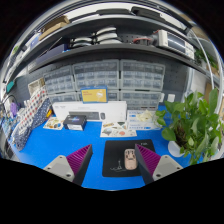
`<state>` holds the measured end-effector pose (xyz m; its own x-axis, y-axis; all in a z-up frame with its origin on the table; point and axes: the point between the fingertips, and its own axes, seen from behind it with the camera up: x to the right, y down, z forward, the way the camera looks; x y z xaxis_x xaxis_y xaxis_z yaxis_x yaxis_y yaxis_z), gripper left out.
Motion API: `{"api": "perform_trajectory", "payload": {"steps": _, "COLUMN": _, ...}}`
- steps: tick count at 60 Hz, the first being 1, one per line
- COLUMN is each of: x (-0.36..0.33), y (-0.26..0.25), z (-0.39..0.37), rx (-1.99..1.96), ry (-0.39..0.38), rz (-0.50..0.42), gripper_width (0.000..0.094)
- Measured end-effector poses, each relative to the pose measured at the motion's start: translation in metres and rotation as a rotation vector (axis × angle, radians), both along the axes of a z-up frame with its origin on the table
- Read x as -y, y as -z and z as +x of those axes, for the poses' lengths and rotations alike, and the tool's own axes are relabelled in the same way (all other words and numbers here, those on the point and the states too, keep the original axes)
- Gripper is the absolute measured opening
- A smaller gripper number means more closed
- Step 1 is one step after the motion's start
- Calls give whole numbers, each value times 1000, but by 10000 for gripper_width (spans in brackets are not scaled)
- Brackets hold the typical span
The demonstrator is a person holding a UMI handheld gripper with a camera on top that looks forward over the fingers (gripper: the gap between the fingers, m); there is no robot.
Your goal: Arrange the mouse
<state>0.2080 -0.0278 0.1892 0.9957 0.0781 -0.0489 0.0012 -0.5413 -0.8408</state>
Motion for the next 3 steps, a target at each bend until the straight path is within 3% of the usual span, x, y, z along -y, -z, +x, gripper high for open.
{"api": "perform_trajectory", "payload": {"steps": 3, "x": 1, "y": 0, "z": -2, "rx": 3, "ry": -3, "rz": 0, "gripper_width": 856}}
